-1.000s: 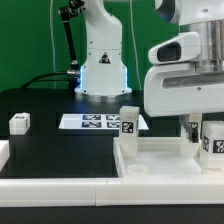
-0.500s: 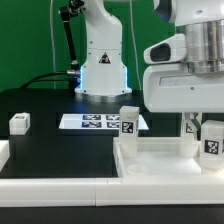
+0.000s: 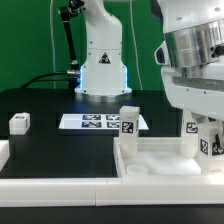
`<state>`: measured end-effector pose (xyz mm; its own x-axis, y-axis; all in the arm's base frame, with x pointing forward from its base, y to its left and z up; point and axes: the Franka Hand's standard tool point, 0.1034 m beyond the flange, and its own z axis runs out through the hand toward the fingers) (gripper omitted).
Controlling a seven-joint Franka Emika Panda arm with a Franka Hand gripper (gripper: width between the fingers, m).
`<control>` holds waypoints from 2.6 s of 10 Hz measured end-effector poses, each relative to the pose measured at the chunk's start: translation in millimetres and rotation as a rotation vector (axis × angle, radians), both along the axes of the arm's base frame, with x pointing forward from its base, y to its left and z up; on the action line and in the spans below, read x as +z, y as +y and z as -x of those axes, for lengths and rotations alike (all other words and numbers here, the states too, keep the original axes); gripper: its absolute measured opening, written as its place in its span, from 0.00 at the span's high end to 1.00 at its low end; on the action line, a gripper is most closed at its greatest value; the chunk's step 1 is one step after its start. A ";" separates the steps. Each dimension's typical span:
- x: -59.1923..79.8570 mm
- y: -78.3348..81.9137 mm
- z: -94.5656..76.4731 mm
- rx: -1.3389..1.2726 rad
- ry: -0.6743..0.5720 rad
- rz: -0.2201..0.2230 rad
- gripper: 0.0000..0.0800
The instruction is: Assemble square table
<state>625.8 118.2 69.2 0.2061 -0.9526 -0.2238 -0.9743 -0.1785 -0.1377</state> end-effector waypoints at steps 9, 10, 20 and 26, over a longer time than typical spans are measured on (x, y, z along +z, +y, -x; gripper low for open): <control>3.9 3.5 -1.7 0.936 -0.199 0.154 0.19; 3.7 2.9 -1.8 1.069 -0.216 0.184 0.19; 1.5 -2.0 -2.7 1.039 -0.199 0.198 0.64; -0.2 -6.5 -1.6 0.195 -0.045 0.056 0.64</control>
Offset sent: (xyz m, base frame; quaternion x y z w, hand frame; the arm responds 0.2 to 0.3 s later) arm 0.0023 0.0099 0.0075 -0.0467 0.0344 -0.4553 0.8884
